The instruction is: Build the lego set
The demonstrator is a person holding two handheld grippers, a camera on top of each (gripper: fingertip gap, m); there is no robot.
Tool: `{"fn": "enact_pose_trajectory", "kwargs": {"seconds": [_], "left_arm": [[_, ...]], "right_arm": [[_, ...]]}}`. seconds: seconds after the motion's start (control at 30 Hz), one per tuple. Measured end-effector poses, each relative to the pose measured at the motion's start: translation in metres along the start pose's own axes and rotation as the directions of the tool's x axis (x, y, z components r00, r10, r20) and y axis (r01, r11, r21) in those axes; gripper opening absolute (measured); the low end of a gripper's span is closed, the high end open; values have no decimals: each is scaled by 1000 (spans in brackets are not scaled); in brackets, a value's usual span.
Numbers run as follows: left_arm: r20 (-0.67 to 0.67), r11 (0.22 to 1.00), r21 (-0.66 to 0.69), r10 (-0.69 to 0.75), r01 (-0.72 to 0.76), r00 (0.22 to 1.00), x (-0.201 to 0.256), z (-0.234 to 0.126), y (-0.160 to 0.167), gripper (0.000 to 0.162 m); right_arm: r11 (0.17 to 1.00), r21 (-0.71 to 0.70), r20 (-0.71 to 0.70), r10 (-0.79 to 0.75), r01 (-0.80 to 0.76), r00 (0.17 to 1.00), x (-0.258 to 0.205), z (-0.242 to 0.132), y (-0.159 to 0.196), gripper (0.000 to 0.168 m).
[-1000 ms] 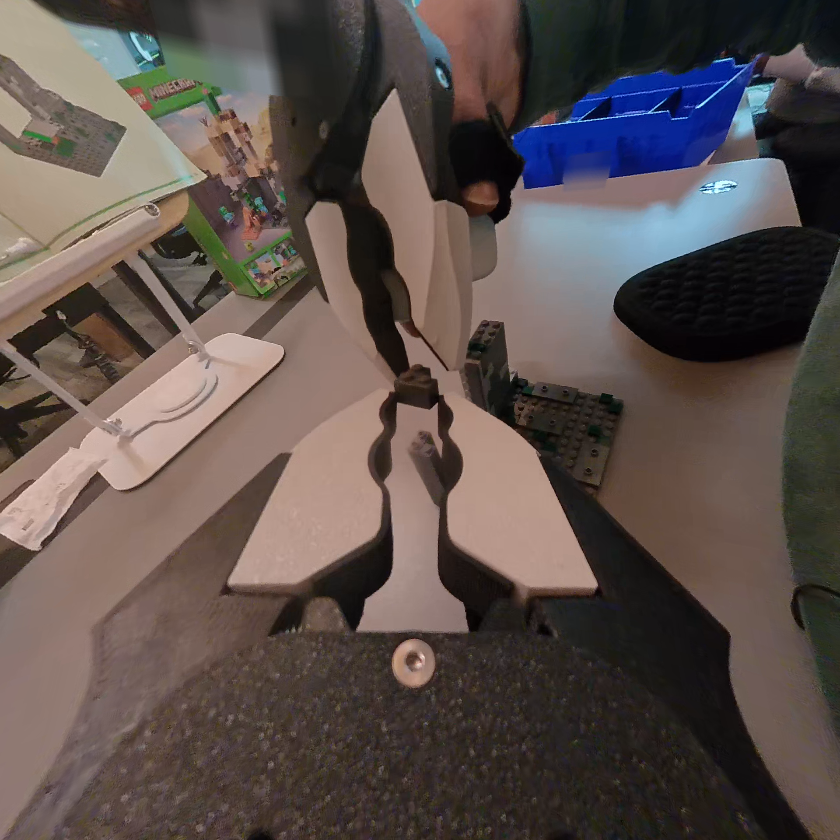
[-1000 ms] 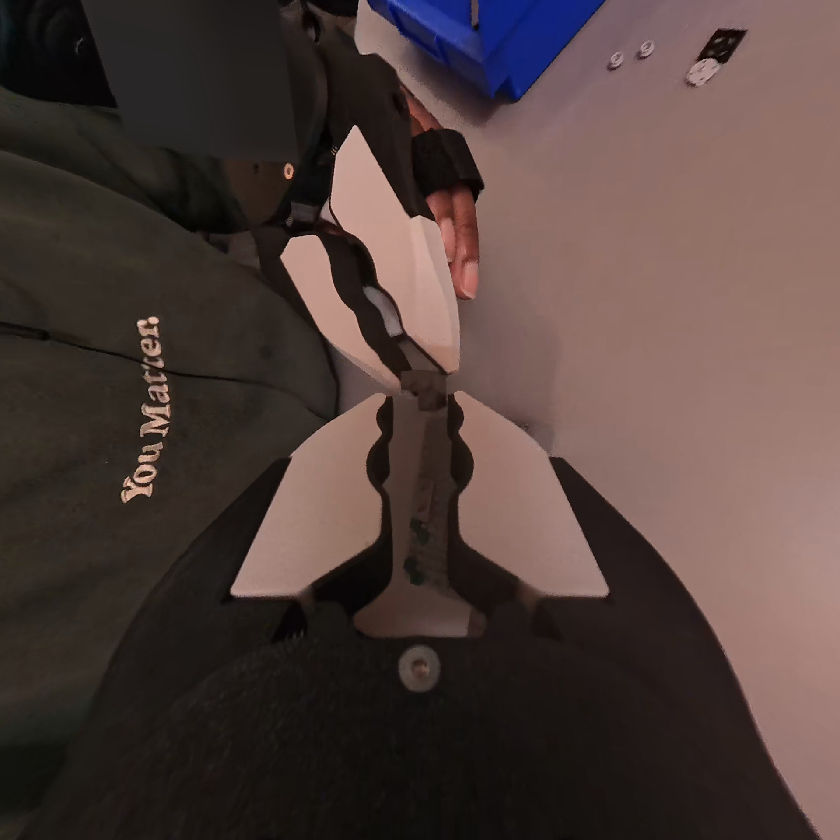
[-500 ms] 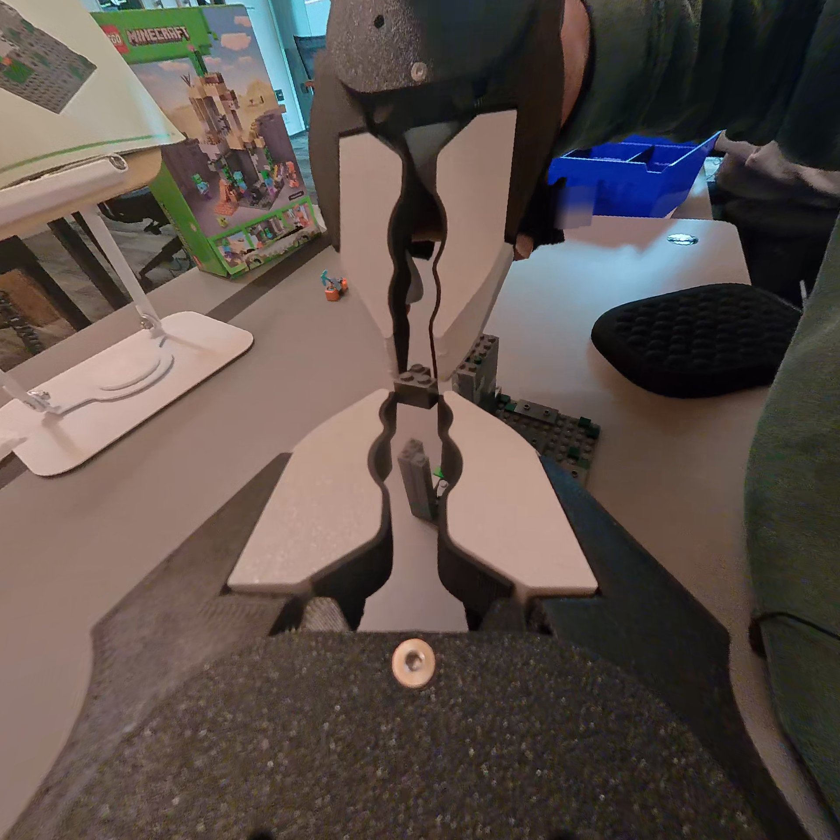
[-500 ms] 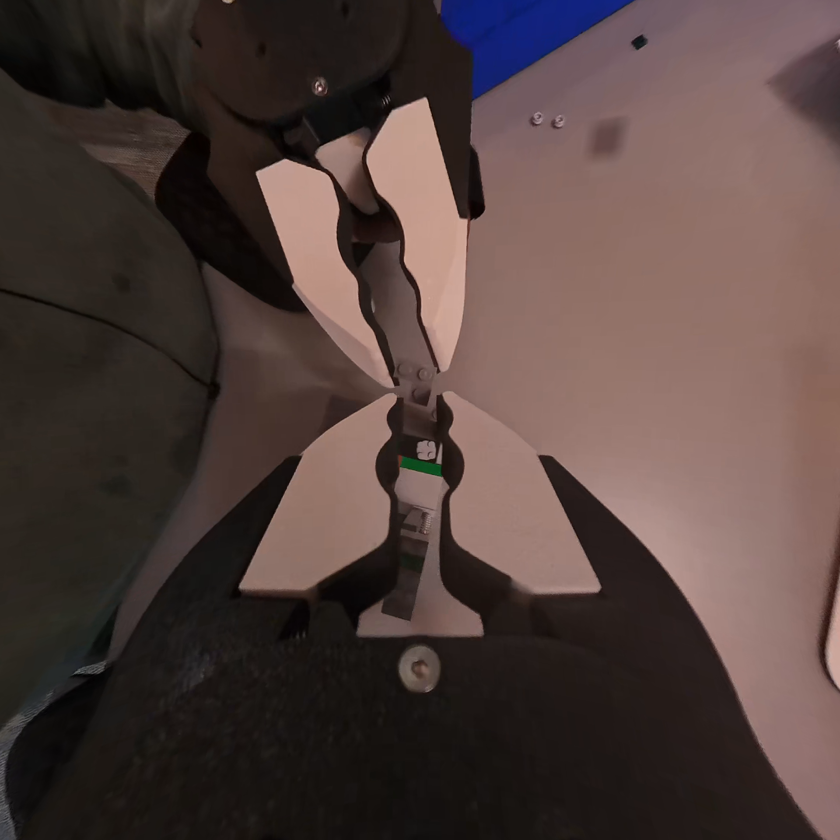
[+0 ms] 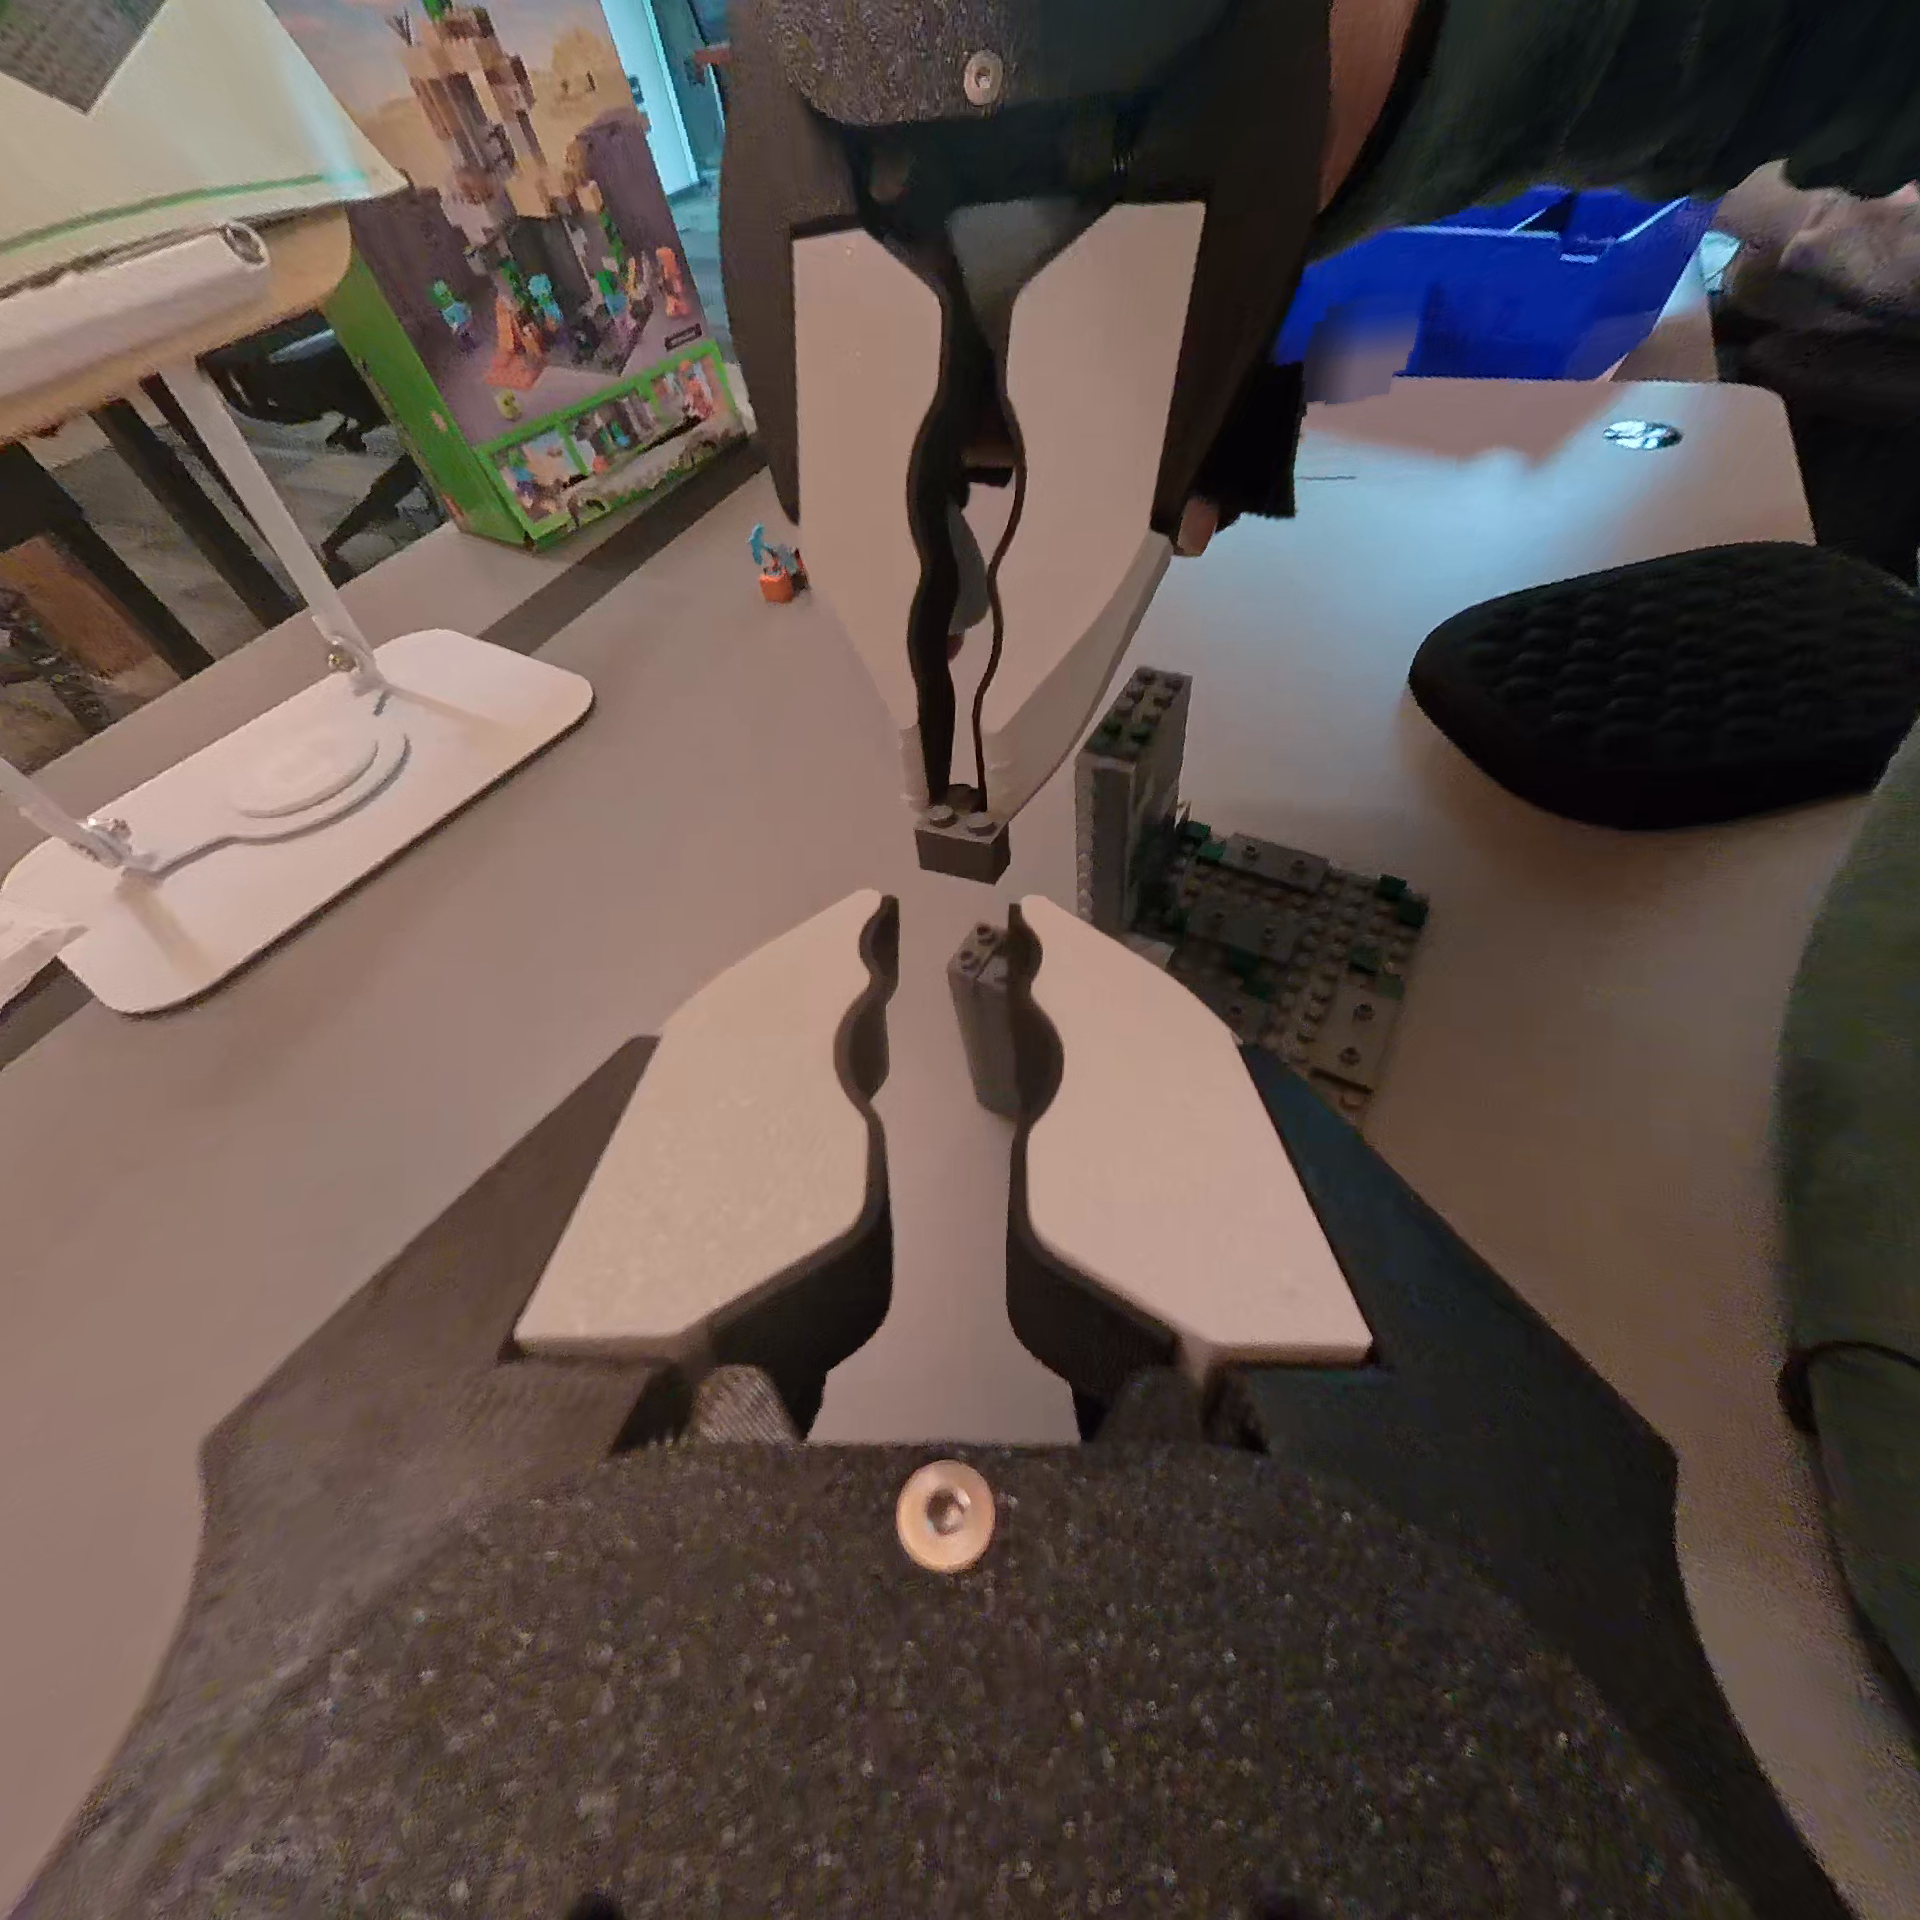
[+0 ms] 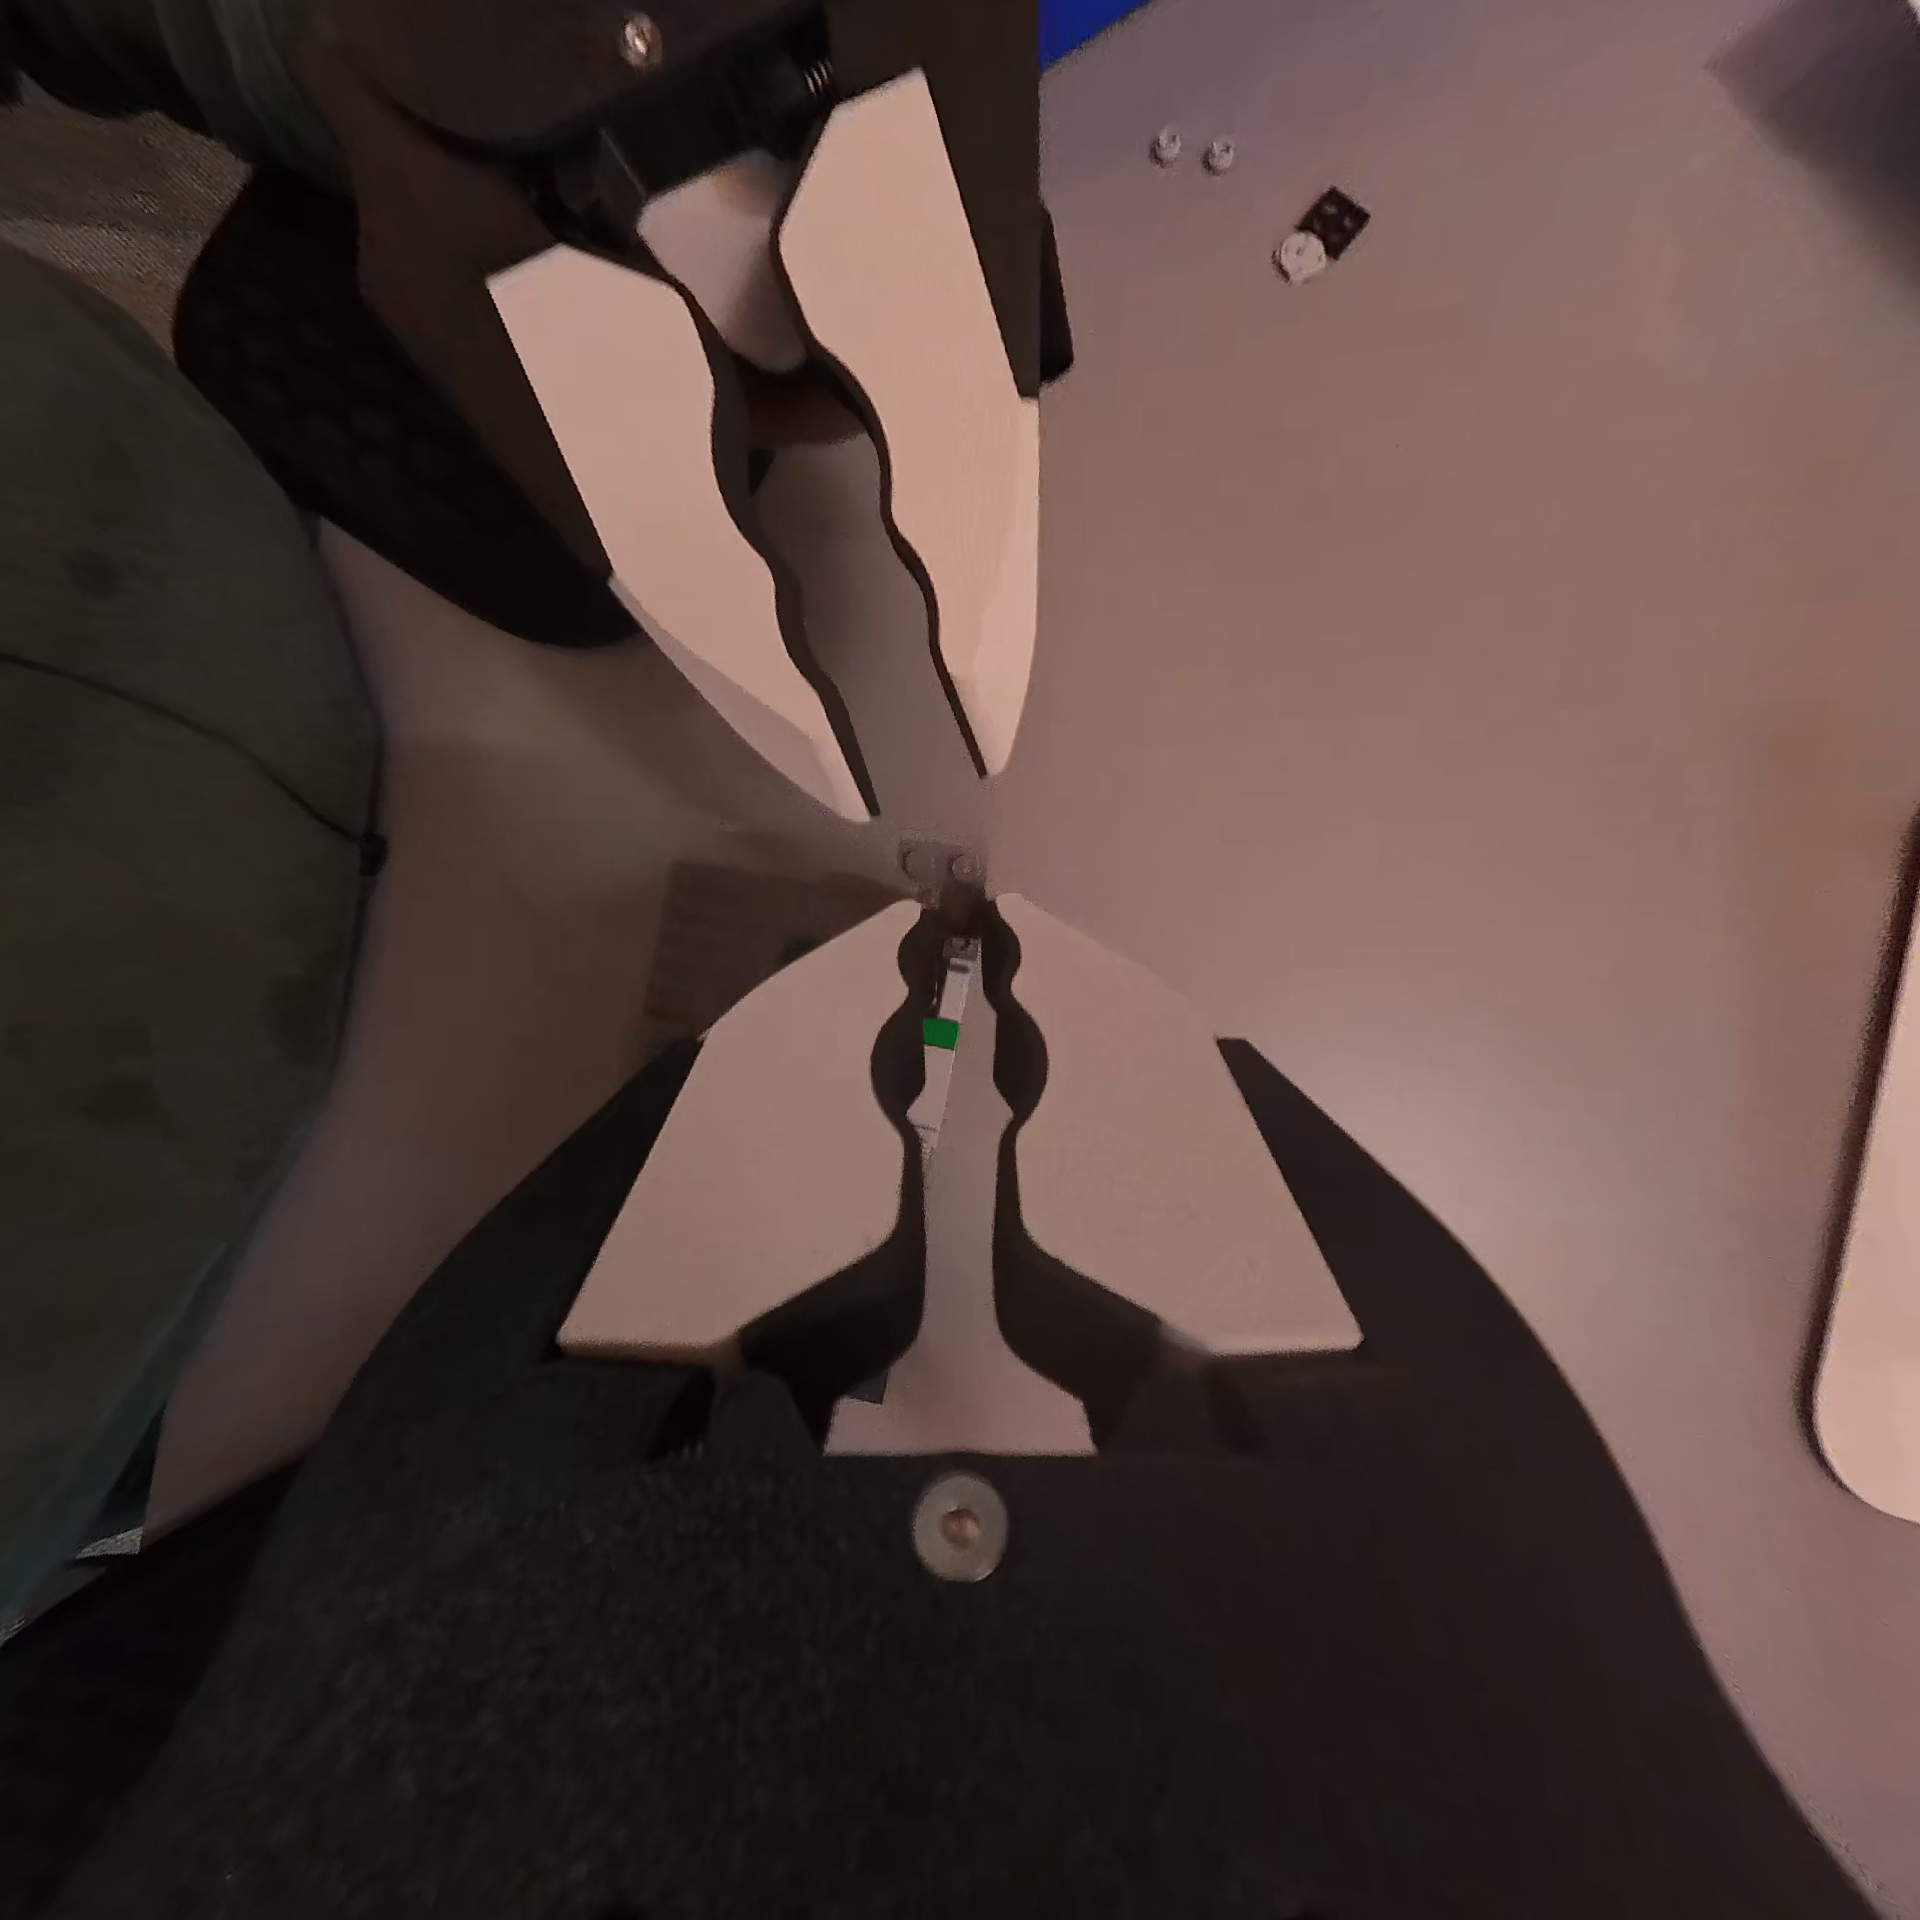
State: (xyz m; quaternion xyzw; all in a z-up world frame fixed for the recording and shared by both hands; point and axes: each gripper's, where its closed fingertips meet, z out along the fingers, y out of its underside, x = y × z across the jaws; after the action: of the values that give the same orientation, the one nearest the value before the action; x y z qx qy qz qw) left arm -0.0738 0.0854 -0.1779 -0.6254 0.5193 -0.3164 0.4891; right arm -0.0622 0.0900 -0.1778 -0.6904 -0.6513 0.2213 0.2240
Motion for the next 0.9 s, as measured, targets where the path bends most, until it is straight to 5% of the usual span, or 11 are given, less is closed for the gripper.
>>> {"fn": "enact_pose_trajectory", "kwargs": {"seconds": [0.9], "left_arm": [[-34, 988, -142, 63, -67, 997, 14, 15, 32, 16]], "right_arm": [[991, -128, 10, 28, -26, 1000, 1, 26, 24, 8]]}}
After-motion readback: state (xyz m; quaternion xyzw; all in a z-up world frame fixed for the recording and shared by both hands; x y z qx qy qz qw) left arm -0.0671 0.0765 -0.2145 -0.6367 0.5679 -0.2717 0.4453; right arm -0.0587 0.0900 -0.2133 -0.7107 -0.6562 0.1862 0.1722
